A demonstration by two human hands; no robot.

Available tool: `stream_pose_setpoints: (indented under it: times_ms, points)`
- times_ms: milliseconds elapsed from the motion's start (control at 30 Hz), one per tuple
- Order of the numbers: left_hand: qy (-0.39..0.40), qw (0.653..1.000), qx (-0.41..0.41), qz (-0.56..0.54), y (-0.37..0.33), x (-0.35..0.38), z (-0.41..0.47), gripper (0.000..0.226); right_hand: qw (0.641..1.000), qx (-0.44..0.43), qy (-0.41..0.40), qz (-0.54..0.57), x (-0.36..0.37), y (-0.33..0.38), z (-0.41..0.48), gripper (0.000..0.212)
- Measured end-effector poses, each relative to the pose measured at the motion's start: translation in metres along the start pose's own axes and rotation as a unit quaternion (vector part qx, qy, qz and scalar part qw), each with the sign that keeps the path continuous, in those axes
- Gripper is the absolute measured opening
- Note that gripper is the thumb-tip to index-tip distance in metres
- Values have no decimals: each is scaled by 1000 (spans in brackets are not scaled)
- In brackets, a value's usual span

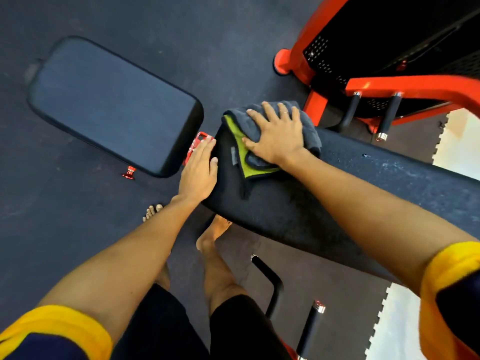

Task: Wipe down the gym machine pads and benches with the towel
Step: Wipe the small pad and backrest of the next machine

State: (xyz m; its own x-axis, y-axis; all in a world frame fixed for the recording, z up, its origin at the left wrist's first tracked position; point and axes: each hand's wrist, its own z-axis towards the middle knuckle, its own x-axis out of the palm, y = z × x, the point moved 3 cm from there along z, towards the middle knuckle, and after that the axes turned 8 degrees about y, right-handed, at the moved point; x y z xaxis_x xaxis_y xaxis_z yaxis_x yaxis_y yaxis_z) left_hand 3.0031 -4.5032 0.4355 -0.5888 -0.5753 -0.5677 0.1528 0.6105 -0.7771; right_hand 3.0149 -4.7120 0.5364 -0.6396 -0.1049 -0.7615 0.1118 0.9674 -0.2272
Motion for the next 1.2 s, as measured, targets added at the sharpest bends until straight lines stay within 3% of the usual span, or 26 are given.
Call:
stream_pose_setpoints:
  times_ms: [167, 367, 500, 767, 1000, 1133, 1200]
  points:
    - [15, 999, 9, -39, -29, 8, 12, 51, 997, 12, -72, -4, 15, -20, -62, 79]
    - [30, 999, 4, -44, -38, 25, 15, 54, 999, -9, -27, -23, 2, -12, -19, 75]
    - [23, 998, -1, -57, -36, 28, 18, 51, 993, 56, 37, 101, -27, -23, 30, 63]
    - [27, 1000, 6, -15, -68, 38, 36, 56, 995, 54, -83, 10, -7, -78, -50, 72]
    - [5, 1000, 19, -2, -67, 39, 37, 56, 998, 56, -24, 29, -21, -43, 4, 64]
    - [1, 1000, 17, -21, -65, 37, 36, 71, 999, 21, -4, 48, -24, -21, 35, 59]
    - [-4, 1000, 16, -20, -64, 37, 37, 62, 998, 12, -16, 63, -20, -32, 19, 59]
